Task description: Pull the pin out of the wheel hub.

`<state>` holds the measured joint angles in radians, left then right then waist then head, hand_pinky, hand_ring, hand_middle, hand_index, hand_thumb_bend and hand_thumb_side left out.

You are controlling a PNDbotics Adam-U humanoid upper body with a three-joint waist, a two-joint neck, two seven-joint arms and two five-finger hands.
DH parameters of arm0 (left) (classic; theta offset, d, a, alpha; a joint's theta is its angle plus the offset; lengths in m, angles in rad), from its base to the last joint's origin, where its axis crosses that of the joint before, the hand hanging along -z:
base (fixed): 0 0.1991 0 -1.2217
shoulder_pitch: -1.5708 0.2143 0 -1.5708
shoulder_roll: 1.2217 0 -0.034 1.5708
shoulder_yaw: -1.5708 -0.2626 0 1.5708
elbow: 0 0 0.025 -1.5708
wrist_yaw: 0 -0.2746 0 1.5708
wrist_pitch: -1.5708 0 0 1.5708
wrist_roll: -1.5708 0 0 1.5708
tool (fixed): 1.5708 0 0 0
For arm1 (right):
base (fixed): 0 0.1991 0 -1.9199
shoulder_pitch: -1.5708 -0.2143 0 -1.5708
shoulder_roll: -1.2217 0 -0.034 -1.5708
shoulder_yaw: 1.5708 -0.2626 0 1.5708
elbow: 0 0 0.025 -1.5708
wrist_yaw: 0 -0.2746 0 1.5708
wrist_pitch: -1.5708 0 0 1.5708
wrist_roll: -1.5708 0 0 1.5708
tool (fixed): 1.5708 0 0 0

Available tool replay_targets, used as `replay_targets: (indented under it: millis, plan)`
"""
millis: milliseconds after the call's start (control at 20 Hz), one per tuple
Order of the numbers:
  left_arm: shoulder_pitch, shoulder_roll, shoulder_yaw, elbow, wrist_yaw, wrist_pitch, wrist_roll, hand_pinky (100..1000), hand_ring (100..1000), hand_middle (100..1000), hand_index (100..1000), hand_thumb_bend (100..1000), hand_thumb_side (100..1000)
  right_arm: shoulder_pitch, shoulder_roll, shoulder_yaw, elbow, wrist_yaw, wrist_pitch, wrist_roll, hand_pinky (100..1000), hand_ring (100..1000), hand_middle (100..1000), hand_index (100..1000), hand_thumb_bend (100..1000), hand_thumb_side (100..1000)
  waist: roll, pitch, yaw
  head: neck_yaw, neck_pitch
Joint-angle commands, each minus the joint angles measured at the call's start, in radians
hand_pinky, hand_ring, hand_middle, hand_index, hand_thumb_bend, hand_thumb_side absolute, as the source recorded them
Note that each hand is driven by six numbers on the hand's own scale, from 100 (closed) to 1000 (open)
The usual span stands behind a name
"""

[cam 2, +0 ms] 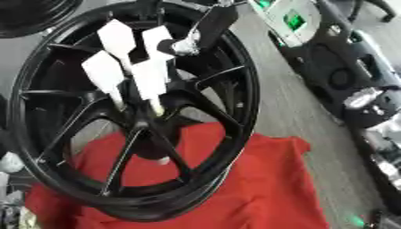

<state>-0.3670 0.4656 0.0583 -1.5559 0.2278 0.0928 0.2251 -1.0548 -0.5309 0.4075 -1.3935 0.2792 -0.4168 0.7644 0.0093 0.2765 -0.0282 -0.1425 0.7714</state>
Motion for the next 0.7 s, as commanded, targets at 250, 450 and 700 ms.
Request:
replay_targets:
  millis: [250,450,700]
  plan:
    - [-0.007,0.025,0.008,-0.010,0.003,-0.001,-0.003,703,752,720,718,149,848,-0.002,-0.021,-0.014,-0.007,0.014,-0.069,0.055,925,824,795,905,226,505,0.002,-0.009,0.008,-0.008,-0.001]
    - [-0.008,0.026,0.007,-0.009,0.003,-0.001,-0.004,704,752,720,717,149,849,0.007,-0.029,-0.014,-0.010,0.023,-0.071,0.056,923,821,791,901,222,513,0.002,-0.005,0.012,-0.013,-0.001]
    - [-0.008,0.027,0.007,-0.008,0.004,-0.001,-0.005,705,752,720,717,148,849,0.011,-0.034,-0.015,-0.004,0.038,-0.079,0.058,919,817,788,897,237,518,0.002,-0.001,0.015,-0.016,-0.001]
